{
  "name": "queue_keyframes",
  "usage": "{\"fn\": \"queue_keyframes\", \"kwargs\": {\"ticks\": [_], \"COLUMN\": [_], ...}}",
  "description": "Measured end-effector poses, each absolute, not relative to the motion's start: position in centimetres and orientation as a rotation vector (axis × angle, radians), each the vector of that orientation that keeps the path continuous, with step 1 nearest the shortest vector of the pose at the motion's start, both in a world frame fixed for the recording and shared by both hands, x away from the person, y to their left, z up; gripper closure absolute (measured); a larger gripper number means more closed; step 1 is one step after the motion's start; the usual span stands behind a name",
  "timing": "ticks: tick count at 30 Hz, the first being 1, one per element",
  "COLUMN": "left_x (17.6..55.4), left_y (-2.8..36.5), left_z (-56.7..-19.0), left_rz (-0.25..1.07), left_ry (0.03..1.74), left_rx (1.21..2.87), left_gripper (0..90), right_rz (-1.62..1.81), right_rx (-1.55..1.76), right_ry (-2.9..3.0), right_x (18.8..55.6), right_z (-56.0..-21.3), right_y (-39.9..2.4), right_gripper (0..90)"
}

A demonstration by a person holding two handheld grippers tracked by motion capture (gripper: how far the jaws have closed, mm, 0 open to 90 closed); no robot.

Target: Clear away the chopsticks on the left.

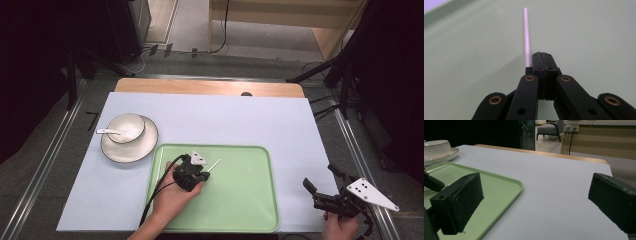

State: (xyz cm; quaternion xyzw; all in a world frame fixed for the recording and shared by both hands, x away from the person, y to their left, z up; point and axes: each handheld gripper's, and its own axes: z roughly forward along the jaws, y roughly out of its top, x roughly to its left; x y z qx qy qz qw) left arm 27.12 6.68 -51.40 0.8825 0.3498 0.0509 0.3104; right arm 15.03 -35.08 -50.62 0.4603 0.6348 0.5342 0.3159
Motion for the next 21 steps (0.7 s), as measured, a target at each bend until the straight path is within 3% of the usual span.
{"fn": "queue_keyframes", "kwargs": {"ticks": [21], "left_x": [30.0], "left_y": [13.4], "left_z": [-51.3], "left_rz": [0.198], "left_ry": [1.178], "left_rx": [2.185], "left_gripper": [90.0], "right_rz": [1.399], "right_rx": [1.207], "right_ry": [1.687], "right_x": [15.2], "right_z": [-50.6], "right_y": [-34.7], "right_gripper": [0.1]}}
